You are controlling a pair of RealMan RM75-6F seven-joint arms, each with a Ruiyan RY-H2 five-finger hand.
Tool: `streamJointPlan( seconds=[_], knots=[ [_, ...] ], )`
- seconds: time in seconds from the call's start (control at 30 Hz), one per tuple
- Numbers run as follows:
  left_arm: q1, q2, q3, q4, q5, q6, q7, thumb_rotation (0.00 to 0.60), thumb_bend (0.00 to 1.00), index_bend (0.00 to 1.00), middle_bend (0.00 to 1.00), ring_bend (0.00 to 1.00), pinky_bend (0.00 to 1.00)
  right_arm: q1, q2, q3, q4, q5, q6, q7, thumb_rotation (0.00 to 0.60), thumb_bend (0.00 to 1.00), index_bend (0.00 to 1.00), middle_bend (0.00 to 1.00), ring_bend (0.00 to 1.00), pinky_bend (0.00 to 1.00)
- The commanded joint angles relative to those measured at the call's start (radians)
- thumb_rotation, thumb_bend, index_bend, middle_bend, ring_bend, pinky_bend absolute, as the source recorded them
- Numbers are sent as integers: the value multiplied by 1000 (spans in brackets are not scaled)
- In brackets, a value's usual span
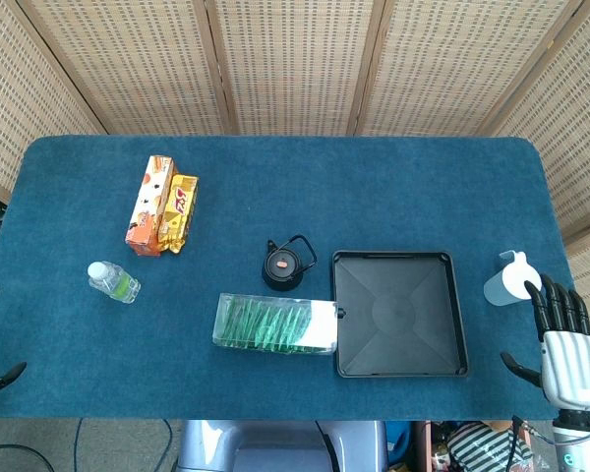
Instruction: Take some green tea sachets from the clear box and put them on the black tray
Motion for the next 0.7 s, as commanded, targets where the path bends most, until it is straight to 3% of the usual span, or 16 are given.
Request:
streamJointPlan(
  seconds=[0.03, 0.23, 0.4, 0.47, 0.57, 0.7],
  knots=[
    [1, 1, -1, 0, 0, 1, -2, 600, 89, 0, 0, 0, 0, 0, 0, -1, 1, -2, -1, 1, 600, 23, 0, 0, 0, 0],
    [3, 2, -2, -1, 0, 5, -6, 600, 90, 0, 0, 0, 0, 3, -1, -5, 5, -12, -8, 13, 600, 40, 4, 0, 0, 0],
    [3, 2, -8, -1, -1, 10, -8, 600, 93, 0, 0, 0, 0, 50, -7, -12, 32, -99, -50, 92, 600, 40, 163, 0, 0, 10],
    [0, -2, -14, 7, -5, 11, -5, 600, 97, 0, 0, 0, 0, 101, -14, -22, 59, -173, -98, 191, 600, 40, 179, 0, 0, 23],
    [-6, -8, -18, 13, -16, -2, 4, 600, 97, 0, 0, 0, 0, 192, 16, -42, 15, -215, -232, 353, 600, 40, 195, 0, 0, 28],
    [-11, -18, -29, 17, -27, -4, 10, 600, 97, 0, 0, 0, 0, 321, 17, -14, -48, -223, -403, 358, 600, 41, 204, 0, 0, 28]
  ],
)
